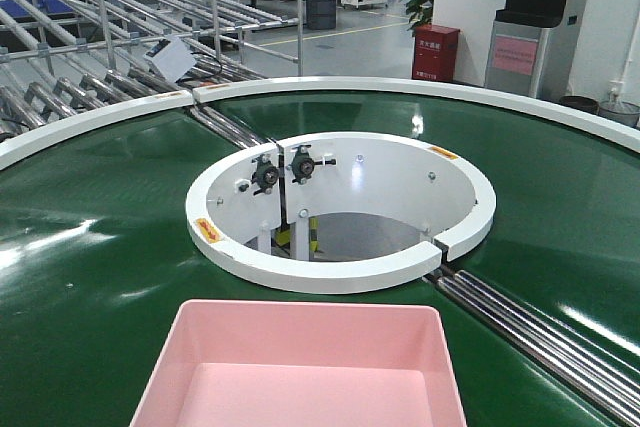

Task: Grab pink bin and stack on right shelf
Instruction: 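Lower both grippers toward the pink bin's side walls on the conveyor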

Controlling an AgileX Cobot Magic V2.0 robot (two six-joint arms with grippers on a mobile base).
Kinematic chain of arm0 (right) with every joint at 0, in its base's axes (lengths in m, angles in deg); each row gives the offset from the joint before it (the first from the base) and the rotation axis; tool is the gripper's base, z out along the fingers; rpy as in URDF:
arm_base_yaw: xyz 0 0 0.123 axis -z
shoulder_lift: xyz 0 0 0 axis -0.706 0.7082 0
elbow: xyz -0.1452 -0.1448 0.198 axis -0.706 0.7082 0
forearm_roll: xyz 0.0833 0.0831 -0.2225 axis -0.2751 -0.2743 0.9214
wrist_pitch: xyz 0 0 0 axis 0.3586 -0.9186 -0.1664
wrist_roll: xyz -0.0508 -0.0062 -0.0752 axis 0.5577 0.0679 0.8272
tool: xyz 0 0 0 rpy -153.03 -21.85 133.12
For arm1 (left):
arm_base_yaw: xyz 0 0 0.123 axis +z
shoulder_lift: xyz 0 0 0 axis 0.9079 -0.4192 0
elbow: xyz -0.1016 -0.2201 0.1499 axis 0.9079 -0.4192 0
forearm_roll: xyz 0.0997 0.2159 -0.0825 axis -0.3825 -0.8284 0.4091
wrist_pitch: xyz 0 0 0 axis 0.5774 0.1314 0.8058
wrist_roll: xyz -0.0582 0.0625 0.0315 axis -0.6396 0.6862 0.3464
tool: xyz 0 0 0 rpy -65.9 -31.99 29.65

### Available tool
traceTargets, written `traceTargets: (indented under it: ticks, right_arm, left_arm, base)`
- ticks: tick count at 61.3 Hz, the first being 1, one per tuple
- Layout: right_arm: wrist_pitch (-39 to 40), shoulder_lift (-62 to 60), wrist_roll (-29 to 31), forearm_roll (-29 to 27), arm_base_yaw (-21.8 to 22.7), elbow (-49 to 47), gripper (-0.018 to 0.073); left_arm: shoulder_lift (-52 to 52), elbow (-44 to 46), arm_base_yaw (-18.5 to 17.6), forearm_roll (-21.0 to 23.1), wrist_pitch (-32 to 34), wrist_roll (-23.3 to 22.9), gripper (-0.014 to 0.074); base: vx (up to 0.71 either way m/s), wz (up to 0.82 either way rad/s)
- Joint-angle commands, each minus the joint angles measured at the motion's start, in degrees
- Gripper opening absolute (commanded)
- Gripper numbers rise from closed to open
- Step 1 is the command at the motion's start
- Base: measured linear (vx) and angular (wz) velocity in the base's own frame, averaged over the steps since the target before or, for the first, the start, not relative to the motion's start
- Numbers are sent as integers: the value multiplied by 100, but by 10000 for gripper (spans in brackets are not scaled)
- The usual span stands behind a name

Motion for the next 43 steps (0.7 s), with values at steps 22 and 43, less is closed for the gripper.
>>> traceTargets:
  ticks: [22,43]
  right_arm:
    - [494,-68,49,63,-4,9,-9]
    - [540,-40,109,12,-4,-987,-9]
  left_arm:
    - [106,-76,7,0,477,-61,0]
    - [93,960,7,0,651,-141,0]
  base:
    - [0,0]
    - [0,0]
